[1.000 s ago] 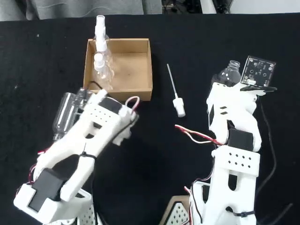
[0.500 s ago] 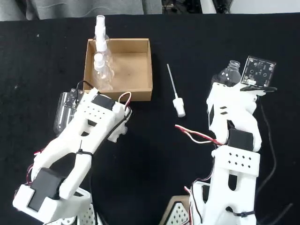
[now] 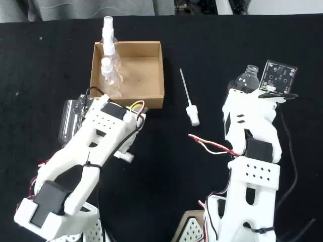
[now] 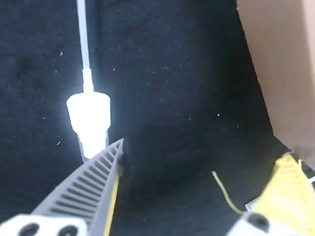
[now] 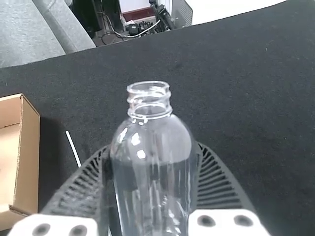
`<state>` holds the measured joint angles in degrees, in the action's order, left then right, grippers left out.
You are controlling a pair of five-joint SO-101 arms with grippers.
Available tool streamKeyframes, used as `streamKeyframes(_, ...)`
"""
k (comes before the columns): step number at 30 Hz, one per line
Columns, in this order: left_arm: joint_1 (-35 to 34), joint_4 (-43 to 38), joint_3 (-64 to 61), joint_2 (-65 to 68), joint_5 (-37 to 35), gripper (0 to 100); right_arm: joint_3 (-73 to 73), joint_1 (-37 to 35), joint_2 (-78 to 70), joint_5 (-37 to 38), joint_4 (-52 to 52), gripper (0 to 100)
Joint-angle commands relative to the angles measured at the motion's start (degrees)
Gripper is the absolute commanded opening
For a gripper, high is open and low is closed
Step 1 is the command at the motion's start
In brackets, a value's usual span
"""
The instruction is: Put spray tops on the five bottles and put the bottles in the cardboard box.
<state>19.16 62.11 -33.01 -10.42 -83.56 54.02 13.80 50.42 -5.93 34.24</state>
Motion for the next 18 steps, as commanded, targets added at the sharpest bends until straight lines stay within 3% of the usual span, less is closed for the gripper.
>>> streamKeyframes(1, 0.31, 0.0, 0.57, -2.9, 1.23, 43, -0.31, 1.32, 3.12, 0.53, -1.76, 9.3)
streamKeyframes(7, 0.31, 1.32, 1.01, -2.99, 1.23, 43, -0.31, 1.32, 3.12, 0.53, -1.76, 9.4)
streamKeyframes(18, 0.22, 18.11, 10.68, -2.99, 6.07, 43, -0.31, 1.32, 3.12, 0.53, -1.76, 9.3)
